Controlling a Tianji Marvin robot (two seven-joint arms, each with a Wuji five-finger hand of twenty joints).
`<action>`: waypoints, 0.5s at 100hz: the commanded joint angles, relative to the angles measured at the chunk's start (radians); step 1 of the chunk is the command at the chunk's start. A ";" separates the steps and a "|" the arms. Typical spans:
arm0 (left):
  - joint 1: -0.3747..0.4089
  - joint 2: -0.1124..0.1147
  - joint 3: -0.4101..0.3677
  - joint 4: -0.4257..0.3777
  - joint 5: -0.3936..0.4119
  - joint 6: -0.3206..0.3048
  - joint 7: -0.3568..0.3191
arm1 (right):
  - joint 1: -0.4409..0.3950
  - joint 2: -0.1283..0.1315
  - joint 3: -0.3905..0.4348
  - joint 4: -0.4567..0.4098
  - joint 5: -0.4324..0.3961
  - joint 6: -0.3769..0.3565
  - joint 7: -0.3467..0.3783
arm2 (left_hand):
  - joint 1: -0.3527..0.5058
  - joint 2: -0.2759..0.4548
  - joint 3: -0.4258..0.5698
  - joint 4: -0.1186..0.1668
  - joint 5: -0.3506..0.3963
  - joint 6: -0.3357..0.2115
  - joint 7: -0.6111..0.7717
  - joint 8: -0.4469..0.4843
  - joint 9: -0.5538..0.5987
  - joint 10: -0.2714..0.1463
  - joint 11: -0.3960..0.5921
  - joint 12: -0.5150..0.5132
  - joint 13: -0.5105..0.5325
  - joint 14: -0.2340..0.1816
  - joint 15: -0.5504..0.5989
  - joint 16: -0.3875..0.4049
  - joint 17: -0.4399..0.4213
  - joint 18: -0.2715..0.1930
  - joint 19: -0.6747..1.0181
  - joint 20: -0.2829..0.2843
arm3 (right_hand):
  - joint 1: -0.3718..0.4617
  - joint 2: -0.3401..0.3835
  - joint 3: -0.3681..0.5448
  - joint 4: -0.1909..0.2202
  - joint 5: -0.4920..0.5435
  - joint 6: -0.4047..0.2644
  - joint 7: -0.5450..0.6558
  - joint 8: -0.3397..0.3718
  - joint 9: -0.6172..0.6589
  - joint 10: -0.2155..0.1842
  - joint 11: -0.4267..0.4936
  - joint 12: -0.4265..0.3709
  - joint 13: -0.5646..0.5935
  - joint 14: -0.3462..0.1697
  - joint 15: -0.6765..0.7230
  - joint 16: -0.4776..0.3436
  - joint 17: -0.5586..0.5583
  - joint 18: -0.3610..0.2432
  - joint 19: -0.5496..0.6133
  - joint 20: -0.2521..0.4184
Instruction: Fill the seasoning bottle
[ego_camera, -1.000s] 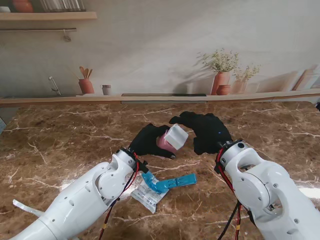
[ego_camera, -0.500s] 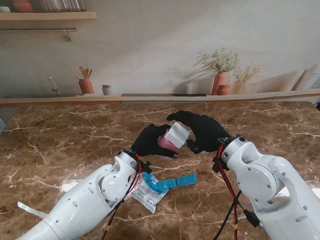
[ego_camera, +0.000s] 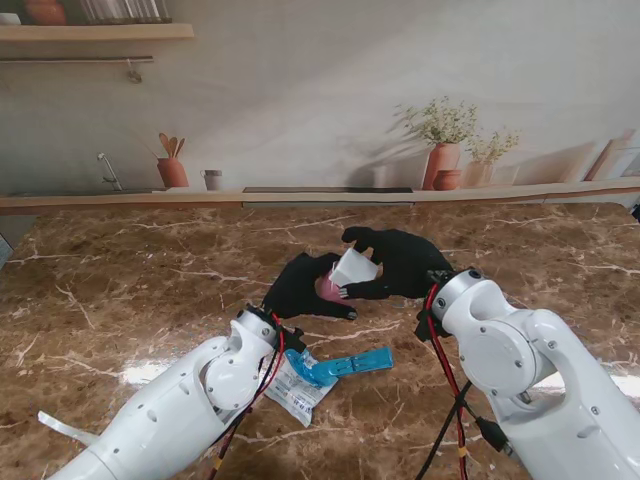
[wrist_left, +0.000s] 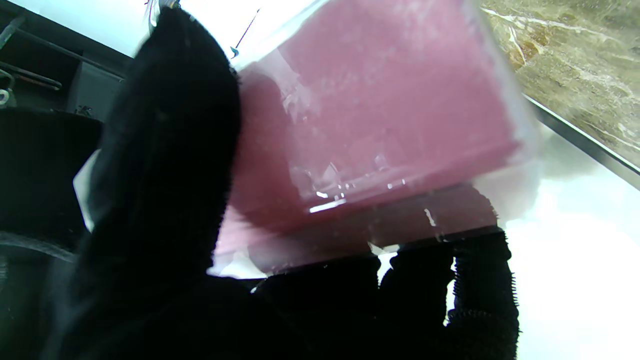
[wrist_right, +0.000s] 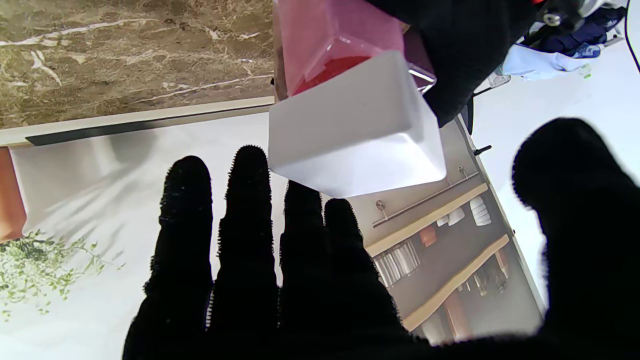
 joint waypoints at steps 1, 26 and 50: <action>0.007 -0.007 0.000 -0.009 0.002 0.005 0.013 | 0.007 -0.003 -0.006 0.014 -0.018 -0.003 0.015 | 0.235 0.375 0.348 -0.008 0.193 -0.307 0.235 0.091 0.065 -0.118 0.040 0.041 0.063 -0.045 0.162 0.052 -0.020 -0.049 -0.010 0.021 | 0.013 -0.033 0.000 -0.010 0.032 -0.015 0.023 -0.011 0.022 -0.022 0.014 0.026 0.041 -0.022 0.024 0.021 0.020 0.001 0.048 0.012; 0.032 -0.018 -0.011 -0.024 -0.035 0.010 0.031 | 0.033 -0.004 -0.037 0.038 -0.031 -0.035 0.002 | 0.235 0.374 0.350 -0.008 0.194 -0.306 0.236 0.093 0.067 -0.116 0.041 0.041 0.062 -0.043 0.164 0.053 -0.021 -0.048 -0.010 0.021 | 0.242 -0.071 0.123 -0.051 0.127 -0.093 0.109 0.037 0.125 -0.080 0.120 0.109 0.119 -0.067 0.102 0.069 0.084 -0.013 0.147 -0.033; 0.048 -0.030 -0.014 -0.031 -0.095 0.001 0.024 | 0.046 -0.018 -0.062 0.072 -0.026 -0.075 -0.095 | 0.235 0.372 0.355 -0.009 0.198 -0.303 0.237 0.094 0.068 -0.113 0.040 0.041 0.062 -0.039 0.164 0.053 -0.022 -0.046 -0.010 0.022 | 0.404 -0.205 0.395 -0.221 0.288 -0.194 0.242 0.127 0.312 -0.138 0.206 0.321 0.240 -0.099 0.265 0.177 0.173 -0.039 0.280 -0.042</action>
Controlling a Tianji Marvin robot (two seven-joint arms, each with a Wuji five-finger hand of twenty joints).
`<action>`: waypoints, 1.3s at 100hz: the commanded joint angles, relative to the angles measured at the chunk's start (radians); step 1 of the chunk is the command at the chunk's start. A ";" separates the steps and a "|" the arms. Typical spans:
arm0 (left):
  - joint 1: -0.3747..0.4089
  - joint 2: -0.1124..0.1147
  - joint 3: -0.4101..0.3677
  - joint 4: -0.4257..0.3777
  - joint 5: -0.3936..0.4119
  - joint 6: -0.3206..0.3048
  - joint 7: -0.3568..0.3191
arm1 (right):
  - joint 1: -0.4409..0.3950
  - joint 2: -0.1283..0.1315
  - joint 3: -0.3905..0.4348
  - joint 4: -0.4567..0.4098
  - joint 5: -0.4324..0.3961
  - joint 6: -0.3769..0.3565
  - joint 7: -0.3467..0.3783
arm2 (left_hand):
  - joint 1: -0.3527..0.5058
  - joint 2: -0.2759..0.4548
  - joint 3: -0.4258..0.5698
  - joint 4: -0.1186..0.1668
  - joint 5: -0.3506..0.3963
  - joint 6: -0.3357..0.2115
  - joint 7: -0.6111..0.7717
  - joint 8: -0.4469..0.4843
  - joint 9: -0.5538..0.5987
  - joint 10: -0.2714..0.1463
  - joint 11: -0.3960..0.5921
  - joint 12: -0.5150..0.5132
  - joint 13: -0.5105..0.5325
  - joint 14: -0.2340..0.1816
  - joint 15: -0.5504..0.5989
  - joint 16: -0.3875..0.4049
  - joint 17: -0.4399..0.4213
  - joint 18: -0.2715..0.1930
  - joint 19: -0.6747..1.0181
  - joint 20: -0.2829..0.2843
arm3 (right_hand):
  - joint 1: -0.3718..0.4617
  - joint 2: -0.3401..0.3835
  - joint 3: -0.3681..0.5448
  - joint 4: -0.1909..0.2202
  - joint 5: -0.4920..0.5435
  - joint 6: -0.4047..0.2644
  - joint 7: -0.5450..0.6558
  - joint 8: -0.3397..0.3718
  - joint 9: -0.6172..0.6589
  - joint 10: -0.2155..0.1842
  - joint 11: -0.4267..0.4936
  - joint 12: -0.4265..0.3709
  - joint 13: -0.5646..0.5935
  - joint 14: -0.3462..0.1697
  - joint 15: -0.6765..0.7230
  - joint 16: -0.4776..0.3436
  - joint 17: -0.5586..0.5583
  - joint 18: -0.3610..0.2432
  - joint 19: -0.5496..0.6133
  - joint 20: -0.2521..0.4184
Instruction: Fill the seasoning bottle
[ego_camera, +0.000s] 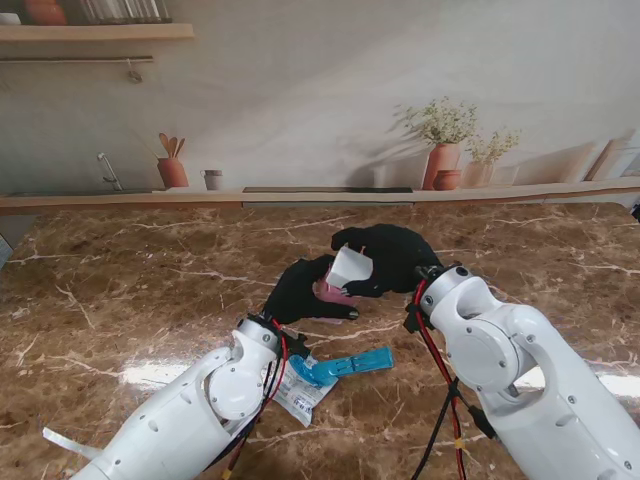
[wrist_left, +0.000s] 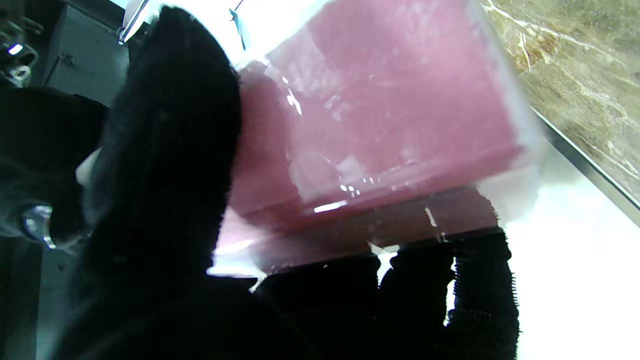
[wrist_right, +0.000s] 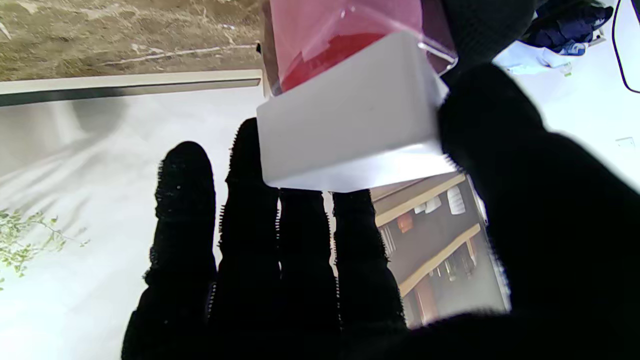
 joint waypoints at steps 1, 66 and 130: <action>0.004 -0.012 -0.003 -0.011 -0.011 -0.003 0.002 | -0.005 -0.010 -0.004 0.007 0.013 -0.004 0.011 | 0.235 0.372 0.354 -0.009 0.193 -0.304 0.237 0.093 0.068 -0.109 0.040 0.041 0.062 -0.039 0.164 0.053 -0.021 -0.046 -0.010 0.022 | 0.199 0.023 0.134 -0.028 0.076 -0.075 0.121 0.067 0.119 -0.144 0.104 0.110 0.074 -0.060 0.095 0.075 0.019 -0.015 0.053 -0.012; 0.015 -0.047 0.003 -0.005 -0.061 -0.026 0.062 | -0.018 -0.036 -0.036 0.034 -0.013 0.049 -0.140 | 0.232 0.364 0.373 -0.015 0.199 -0.305 0.237 0.098 0.075 -0.118 0.040 0.042 0.061 -0.042 0.159 0.049 -0.025 -0.059 -0.012 0.023 | 0.122 0.043 0.105 -0.035 0.117 -0.048 0.108 -0.022 0.206 -0.130 0.139 0.116 0.164 -0.038 0.180 0.079 0.096 -0.016 0.169 -0.017; 0.019 -0.049 0.005 -0.018 -0.085 -0.010 0.054 | -0.018 -0.043 -0.099 0.066 -0.235 0.127 -0.296 | 0.229 0.363 0.381 -0.018 0.200 -0.301 0.234 0.093 0.076 -0.113 0.040 0.042 0.061 -0.038 0.162 0.050 -0.026 -0.059 -0.009 0.024 | -0.410 0.295 -0.208 0.200 0.058 -0.030 -0.022 -0.169 0.256 -0.149 0.264 0.036 0.192 -0.018 0.390 0.077 0.138 -0.045 0.407 -0.035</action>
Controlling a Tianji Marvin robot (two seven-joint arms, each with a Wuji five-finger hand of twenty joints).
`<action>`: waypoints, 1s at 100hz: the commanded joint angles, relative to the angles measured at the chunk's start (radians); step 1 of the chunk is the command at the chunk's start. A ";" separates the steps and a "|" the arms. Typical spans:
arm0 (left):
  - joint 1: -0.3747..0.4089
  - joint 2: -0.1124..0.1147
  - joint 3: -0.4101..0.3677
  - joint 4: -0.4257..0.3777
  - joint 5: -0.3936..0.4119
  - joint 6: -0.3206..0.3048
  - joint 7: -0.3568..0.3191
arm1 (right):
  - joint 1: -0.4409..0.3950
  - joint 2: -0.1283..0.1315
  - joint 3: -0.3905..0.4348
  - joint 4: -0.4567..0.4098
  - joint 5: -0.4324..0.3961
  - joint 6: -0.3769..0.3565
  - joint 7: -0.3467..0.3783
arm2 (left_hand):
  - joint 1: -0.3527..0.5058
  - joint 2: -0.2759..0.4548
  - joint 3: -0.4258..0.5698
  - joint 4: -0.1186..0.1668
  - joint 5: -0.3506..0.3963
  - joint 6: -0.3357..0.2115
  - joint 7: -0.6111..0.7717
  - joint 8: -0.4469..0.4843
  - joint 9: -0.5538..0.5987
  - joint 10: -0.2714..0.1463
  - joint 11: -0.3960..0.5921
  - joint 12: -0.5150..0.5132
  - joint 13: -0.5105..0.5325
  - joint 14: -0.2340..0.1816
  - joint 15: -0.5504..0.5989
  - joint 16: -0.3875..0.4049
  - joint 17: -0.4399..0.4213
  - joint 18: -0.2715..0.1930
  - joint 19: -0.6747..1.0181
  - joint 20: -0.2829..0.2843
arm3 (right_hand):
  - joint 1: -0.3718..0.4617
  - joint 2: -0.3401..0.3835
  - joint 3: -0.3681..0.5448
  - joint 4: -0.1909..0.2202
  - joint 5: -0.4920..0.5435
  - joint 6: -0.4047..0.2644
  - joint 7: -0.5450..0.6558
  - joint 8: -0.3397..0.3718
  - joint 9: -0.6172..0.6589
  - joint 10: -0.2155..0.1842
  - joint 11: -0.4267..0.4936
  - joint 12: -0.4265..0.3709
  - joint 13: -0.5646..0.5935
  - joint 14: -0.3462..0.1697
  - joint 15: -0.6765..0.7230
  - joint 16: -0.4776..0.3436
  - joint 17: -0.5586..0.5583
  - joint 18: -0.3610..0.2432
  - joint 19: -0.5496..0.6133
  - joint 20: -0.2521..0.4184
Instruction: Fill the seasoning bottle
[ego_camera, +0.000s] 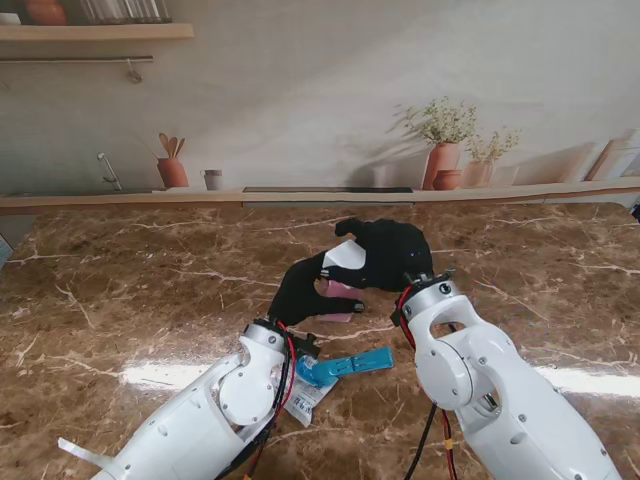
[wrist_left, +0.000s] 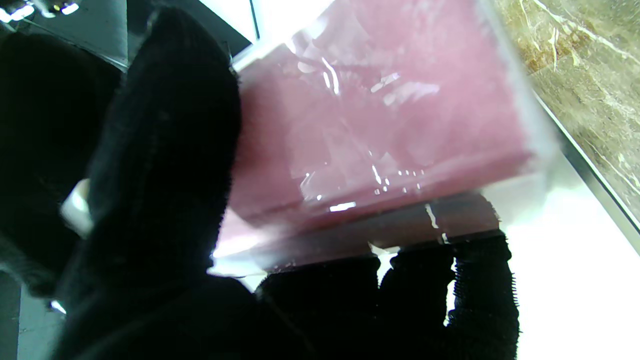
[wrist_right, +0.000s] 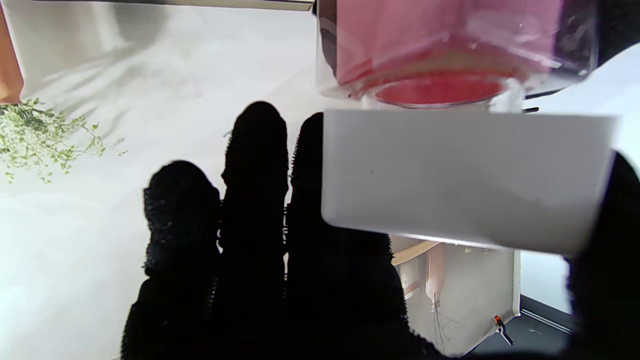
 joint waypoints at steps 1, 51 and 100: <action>0.001 -0.008 0.000 -0.018 0.000 -0.001 0.002 | -0.015 0.001 0.004 -0.004 0.013 0.006 0.019 | 0.228 0.364 0.381 -0.008 0.194 -0.311 0.233 0.080 0.072 -0.109 0.043 0.042 0.062 -0.038 0.152 0.042 -0.023 -0.059 -0.009 0.017 | -0.081 0.007 0.035 0.046 -0.024 0.000 -0.014 -0.019 0.037 -0.066 0.045 -0.014 0.022 -0.011 0.031 -0.009 -0.007 -0.030 0.064 -0.010; 0.000 0.002 -0.010 -0.024 0.021 -0.002 -0.004 | -0.059 0.008 0.041 -0.075 -0.033 0.031 0.067 | 0.227 0.365 0.380 -0.009 0.193 -0.314 0.233 0.081 0.072 -0.112 0.042 0.042 0.062 -0.039 0.150 0.041 -0.023 -0.058 -0.009 0.018 | -0.117 0.024 0.069 0.054 -0.069 -0.030 -0.034 -0.034 -0.124 -0.023 -0.209 -0.140 -0.123 -0.004 -0.228 -0.067 -0.129 -0.004 -0.087 -0.006; 0.003 0.004 -0.016 -0.028 0.021 -0.004 -0.005 | -0.033 -0.001 0.034 -0.096 0.208 0.024 0.140 | 0.229 0.366 0.380 -0.009 0.193 -0.313 0.235 0.083 0.070 -0.111 0.041 0.043 0.061 -0.041 0.149 0.042 -0.026 -0.054 -0.012 0.017 | 0.556 -0.266 0.612 -0.115 -0.010 -0.010 0.029 -0.002 -0.029 -0.033 -0.235 -0.084 -0.052 -0.018 -0.315 -0.013 -0.103 -0.001 -0.120 0.006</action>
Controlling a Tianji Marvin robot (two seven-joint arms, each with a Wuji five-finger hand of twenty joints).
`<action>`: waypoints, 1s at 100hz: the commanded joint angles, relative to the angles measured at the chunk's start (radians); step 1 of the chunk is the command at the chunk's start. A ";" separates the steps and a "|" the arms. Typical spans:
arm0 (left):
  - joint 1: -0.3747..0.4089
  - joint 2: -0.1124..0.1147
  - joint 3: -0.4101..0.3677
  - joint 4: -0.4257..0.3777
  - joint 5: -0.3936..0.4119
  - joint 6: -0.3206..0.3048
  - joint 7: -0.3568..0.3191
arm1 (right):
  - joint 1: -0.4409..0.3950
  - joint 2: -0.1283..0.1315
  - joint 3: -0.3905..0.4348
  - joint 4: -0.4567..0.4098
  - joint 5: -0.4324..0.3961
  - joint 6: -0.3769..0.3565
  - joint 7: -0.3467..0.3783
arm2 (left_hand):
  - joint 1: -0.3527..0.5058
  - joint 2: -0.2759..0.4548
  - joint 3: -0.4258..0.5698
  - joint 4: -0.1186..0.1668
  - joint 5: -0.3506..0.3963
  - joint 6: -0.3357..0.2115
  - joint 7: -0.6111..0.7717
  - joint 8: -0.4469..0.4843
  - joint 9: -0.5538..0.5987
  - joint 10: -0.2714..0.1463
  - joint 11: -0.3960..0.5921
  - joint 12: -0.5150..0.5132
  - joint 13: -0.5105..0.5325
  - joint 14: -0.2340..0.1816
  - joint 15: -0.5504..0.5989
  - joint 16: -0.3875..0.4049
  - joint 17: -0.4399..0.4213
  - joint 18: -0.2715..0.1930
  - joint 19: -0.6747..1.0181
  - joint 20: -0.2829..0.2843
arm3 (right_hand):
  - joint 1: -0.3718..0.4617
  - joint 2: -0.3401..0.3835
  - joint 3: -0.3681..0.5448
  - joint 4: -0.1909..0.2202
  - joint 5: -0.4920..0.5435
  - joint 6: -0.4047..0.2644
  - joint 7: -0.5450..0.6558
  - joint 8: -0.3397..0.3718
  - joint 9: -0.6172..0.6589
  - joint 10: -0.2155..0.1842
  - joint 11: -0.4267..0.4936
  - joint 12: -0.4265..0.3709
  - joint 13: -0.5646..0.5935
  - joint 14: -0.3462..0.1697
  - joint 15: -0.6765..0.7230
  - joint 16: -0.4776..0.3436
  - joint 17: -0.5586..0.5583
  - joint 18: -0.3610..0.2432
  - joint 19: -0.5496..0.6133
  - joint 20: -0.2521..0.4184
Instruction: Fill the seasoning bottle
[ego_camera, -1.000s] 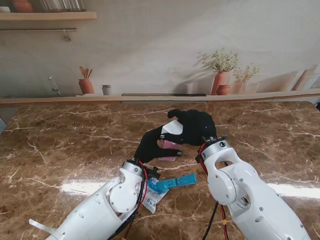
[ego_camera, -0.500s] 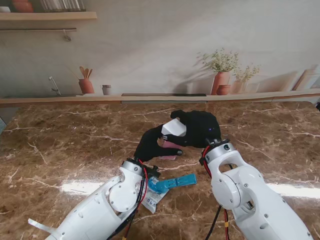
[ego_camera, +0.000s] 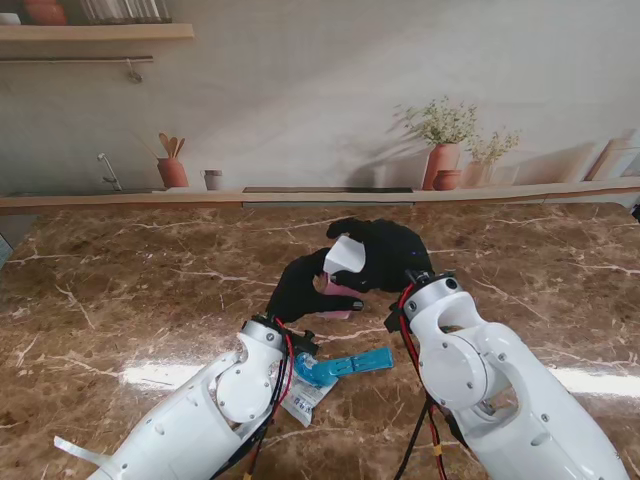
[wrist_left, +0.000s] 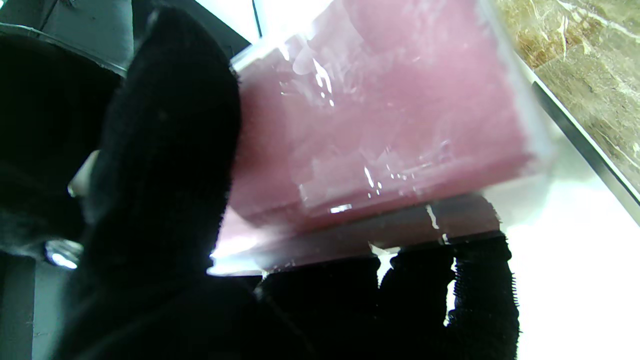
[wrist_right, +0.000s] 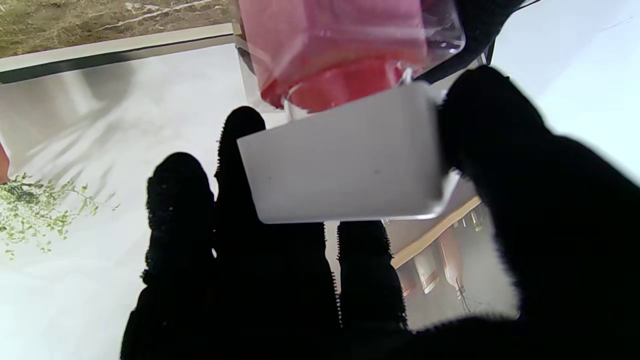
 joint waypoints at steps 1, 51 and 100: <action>0.002 -0.003 -0.001 -0.011 -0.001 -0.002 0.005 | -0.011 -0.002 0.009 -0.012 -0.002 -0.007 0.030 | 0.228 0.365 0.379 -0.009 0.193 -0.313 0.235 0.083 0.072 -0.112 0.042 0.043 0.061 -0.040 0.149 0.042 -0.026 -0.054 -0.012 0.016 | 0.267 0.057 0.281 0.038 0.025 0.001 0.014 0.020 0.062 -0.177 0.088 0.042 0.038 -0.075 0.050 0.040 0.001 -0.015 -0.015 0.009; 0.007 -0.008 -0.003 -0.016 -0.006 -0.005 0.020 | -0.034 -0.021 0.014 0.039 0.060 -0.070 -0.078 | 0.228 0.364 0.382 -0.009 0.195 -0.315 0.235 0.084 0.073 -0.113 0.042 0.043 0.062 -0.039 0.150 0.043 -0.026 -0.053 -0.011 0.018 | 0.250 0.067 0.245 0.009 0.014 -0.003 0.016 0.015 0.059 -0.186 0.100 0.061 0.033 -0.082 0.032 0.055 -0.005 -0.015 -0.034 0.011; 0.006 -0.009 -0.002 -0.016 -0.008 -0.007 0.019 | -0.029 -0.026 -0.025 0.097 0.007 -0.099 -0.151 | 0.227 0.366 0.382 -0.010 0.192 -0.315 0.234 0.084 0.071 -0.114 0.041 0.043 0.061 -0.040 0.148 0.043 -0.026 -0.054 -0.012 0.018 | 0.143 0.061 0.212 0.020 0.002 -0.002 0.014 0.008 0.047 -0.189 0.110 0.070 0.031 -0.105 0.040 0.046 -0.001 -0.020 -0.037 0.020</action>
